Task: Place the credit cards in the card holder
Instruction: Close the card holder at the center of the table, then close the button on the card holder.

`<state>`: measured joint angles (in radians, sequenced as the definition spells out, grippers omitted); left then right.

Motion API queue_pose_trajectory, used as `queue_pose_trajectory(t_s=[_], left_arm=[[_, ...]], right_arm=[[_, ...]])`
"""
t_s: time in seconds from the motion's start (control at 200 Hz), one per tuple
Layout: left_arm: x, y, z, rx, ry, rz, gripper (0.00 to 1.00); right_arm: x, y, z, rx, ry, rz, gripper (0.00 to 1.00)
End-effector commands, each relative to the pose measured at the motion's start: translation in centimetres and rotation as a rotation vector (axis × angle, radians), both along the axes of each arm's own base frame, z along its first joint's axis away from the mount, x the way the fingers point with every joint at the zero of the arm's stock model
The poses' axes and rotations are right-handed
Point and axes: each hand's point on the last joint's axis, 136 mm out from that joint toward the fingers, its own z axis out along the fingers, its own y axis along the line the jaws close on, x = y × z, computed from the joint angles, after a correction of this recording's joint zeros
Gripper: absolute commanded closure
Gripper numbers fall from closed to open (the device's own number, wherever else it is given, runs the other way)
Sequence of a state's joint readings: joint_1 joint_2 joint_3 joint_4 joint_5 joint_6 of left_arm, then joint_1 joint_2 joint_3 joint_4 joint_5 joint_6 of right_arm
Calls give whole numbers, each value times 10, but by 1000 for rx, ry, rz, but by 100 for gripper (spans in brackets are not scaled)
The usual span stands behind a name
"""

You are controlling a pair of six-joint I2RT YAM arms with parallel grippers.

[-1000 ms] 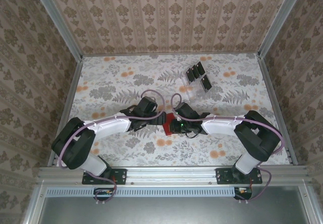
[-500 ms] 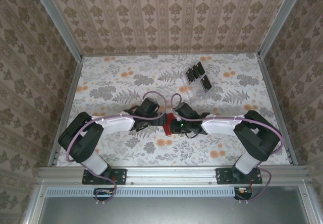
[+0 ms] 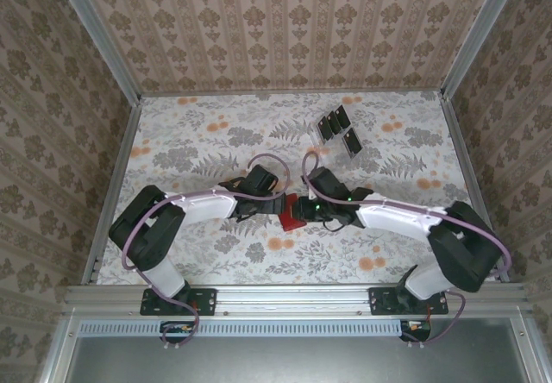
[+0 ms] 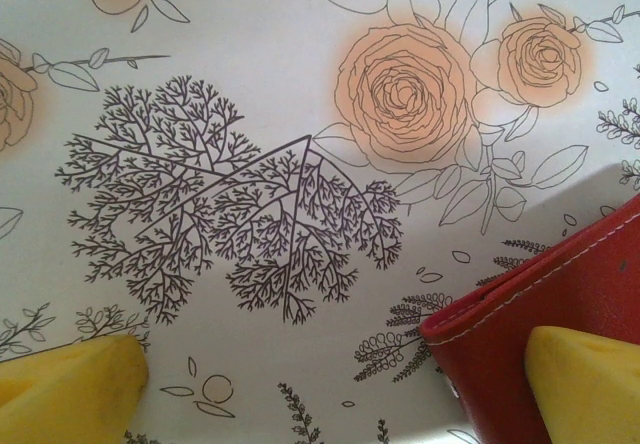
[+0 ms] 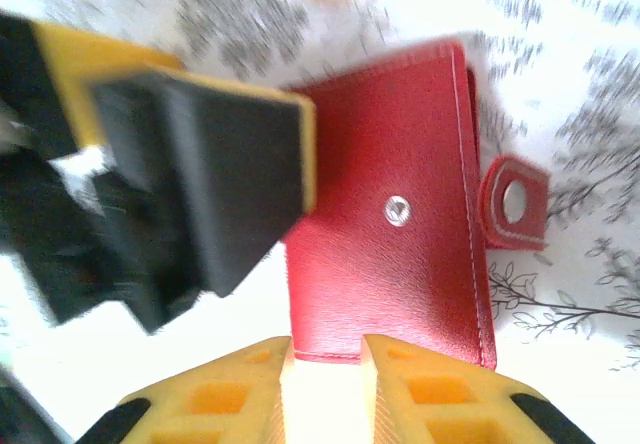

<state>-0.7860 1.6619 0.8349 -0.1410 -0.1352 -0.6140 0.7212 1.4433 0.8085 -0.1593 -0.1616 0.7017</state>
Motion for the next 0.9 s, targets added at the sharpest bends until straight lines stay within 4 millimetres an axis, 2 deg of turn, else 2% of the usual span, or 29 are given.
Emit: queue_pose_trajectory(t_s=[0.0,0.14,0.21,0.395,0.695,0.895], left_arm=[[-5,19,-24,83,45,43,0],[-6,15,-27,53,51,43,0],[-7,12,-28,33,58,46,0],[-8,9,-30,9,67,48,0],[-10,8,-34,-8,73,56,0],[-11,8,-36,-13,78,56,0]], right_arm=[[10,-26,32,-71,-53,-56,70],[19,-50,41,-249,-77,-66,69],[22,-55,32,-324,-53,-55,72],[29,-42,24,-352,-16,7,73],[37,-28,-9,-380,48,51,72],[37,-21,-17,-376,59,67,71]])
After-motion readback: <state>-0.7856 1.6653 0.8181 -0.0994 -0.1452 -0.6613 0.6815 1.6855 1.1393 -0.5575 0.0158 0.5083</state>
